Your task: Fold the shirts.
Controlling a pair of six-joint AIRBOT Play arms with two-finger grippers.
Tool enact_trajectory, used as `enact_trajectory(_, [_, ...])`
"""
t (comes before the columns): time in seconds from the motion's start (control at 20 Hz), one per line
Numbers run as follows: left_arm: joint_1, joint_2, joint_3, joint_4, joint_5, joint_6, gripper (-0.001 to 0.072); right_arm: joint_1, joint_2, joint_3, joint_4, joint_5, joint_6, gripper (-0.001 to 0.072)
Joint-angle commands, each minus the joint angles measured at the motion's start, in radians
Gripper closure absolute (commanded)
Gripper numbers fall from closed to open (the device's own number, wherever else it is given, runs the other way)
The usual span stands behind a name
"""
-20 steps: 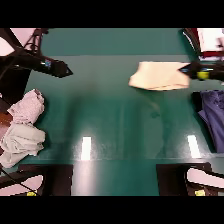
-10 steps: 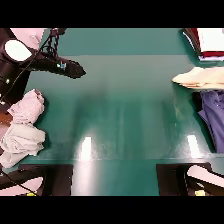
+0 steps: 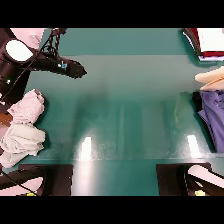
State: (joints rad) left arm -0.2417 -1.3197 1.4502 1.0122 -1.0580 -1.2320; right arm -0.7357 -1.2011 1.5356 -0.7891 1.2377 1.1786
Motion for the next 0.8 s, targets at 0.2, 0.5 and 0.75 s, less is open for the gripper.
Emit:
enact_trajectory(0.2, [-0.001, 0.000, 0.000, 0.002, -0.003, 0.011, 0.0682, -0.021, 0.069, 0.014, -0.492, 0.224, 0.229, 0.0688])
enact_trajectory(0.5, [-0.001, 0.001, 0.000, 0.002, -0.008, 0.035, 0.0683, -0.021, 0.072, 0.014, -0.667, 0.372, 0.309, 0.0683])
enact_trajectory(0.75, [-0.001, 0.001, 0.000, 0.002, -0.008, 0.036, 0.0682, -0.022, 0.072, 0.014, -0.773, 0.414, 0.315, 0.0299])
